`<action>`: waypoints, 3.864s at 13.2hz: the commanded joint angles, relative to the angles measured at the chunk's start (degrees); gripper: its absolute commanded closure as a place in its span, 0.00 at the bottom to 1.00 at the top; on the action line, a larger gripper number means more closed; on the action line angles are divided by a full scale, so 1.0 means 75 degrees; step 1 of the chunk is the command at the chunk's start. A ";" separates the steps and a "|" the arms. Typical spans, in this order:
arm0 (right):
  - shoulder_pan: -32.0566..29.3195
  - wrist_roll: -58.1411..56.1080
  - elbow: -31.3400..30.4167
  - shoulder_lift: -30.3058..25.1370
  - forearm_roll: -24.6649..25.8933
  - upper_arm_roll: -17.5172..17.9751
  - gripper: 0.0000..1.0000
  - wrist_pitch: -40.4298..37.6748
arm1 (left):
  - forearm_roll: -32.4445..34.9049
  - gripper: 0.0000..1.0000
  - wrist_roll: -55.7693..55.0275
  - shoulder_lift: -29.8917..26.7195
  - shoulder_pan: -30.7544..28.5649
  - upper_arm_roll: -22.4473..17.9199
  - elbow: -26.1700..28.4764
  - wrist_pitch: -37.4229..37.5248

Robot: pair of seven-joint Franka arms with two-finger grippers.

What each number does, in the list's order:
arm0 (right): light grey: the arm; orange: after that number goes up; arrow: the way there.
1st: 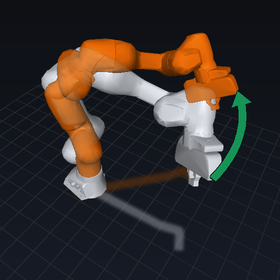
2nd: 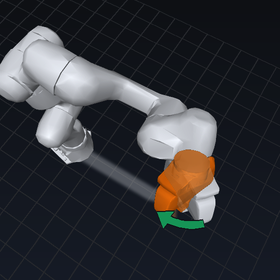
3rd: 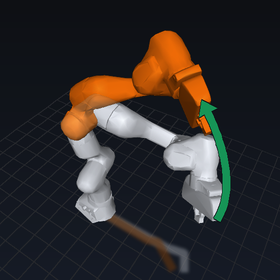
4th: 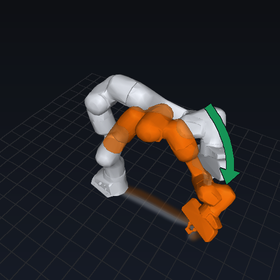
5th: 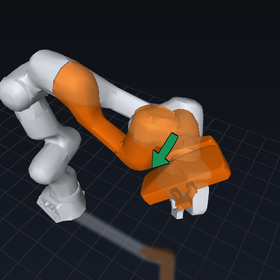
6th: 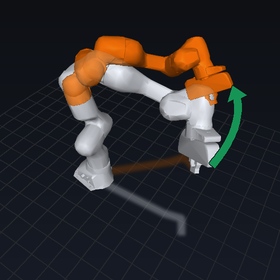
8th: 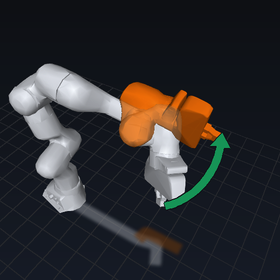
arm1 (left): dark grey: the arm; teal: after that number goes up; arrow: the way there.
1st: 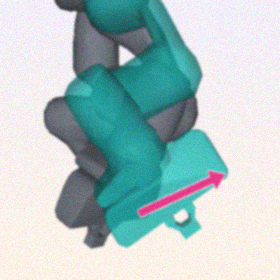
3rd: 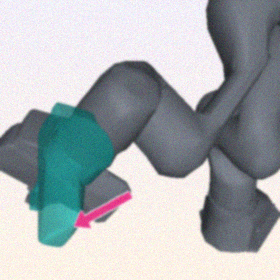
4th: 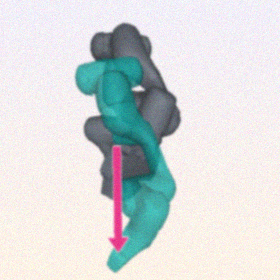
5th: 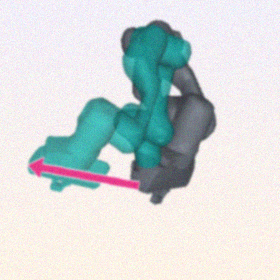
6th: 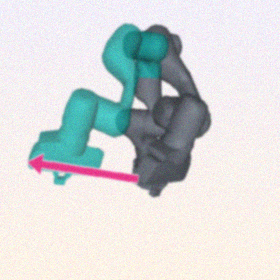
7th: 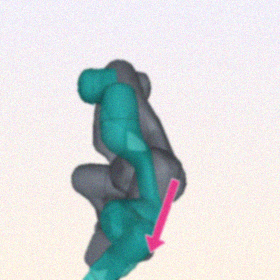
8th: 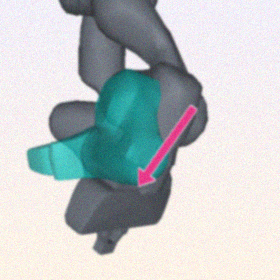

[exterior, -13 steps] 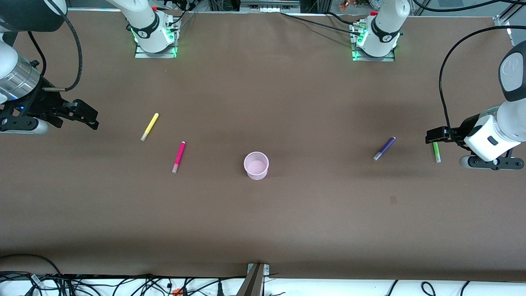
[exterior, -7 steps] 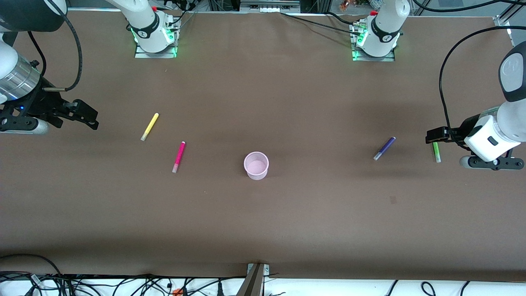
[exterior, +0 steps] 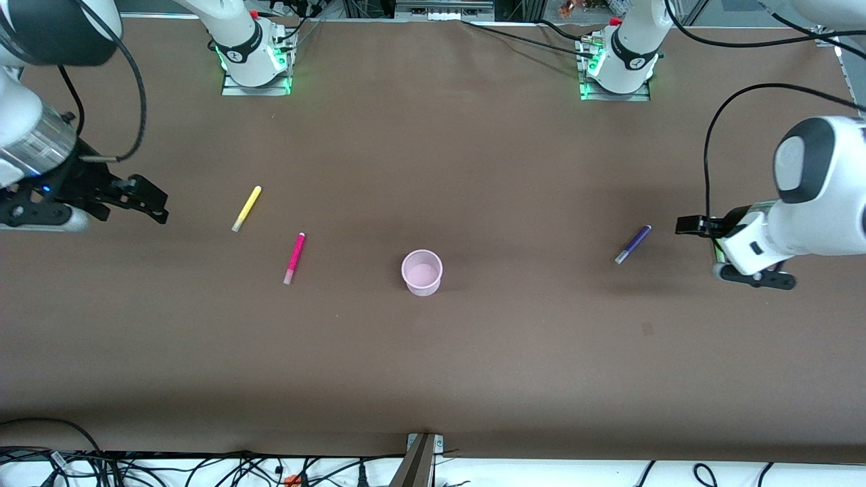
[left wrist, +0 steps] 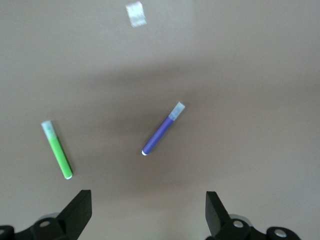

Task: Organize pens into pink holder with both arms
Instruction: 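Grasp the magenta pen with the right gripper while the left gripper grasps the purple pen, then lift the magenta pen and drop it into the pink cup with the right gripper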

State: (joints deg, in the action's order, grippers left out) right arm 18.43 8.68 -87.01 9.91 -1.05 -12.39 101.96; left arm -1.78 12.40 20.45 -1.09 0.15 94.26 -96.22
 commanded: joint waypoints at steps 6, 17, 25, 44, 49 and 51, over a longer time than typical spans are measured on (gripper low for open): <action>0.0189 -0.0011 0.0105 0.1922 -0.0105 0.0046 0.00 0.0443 | 0.0096 0.00 0.0832 -0.0489 0.0052 0.0401 0.2689 -0.2086; 0.1081 0.2405 -0.1897 0.3049 -0.1474 0.0199 0.02 0.3184 | -0.0115 0.00 -0.7401 -0.0278 -0.0311 0.0401 0.2795 -0.2896; 0.1175 0.2382 -0.3385 0.2899 -0.1957 0.0222 0.26 0.4077 | 0.0891 0.00 -1.3377 0.0694 -0.0335 0.0331 0.3054 -0.4525; 0.1175 0.3644 -0.0775 0.3131 -0.6123 0.0304 1.00 0.1300 | 0.0928 0.18 -1.6864 0.0273 -0.0171 0.0530 0.4624 -0.6811; 0.1315 0.4852 -0.0528 0.3377 -0.9873 0.0784 1.00 0.1521 | 0.0928 0.56 -1.6899 0.0355 -0.0171 0.0518 0.4647 -0.6940; 0.1467 0.5158 -0.0493 0.3471 -1.0789 0.0785 1.00 0.1697 | 0.0928 0.84 -1.7016 0.0355 -0.0171 0.0507 0.4647 -0.6940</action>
State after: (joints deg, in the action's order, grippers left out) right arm 28.63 44.27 -92.57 34.48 -76.92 -6.65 113.71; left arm 4.00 -112.78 24.06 -2.39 4.01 127.90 -147.11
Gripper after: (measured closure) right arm 0.833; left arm 0.608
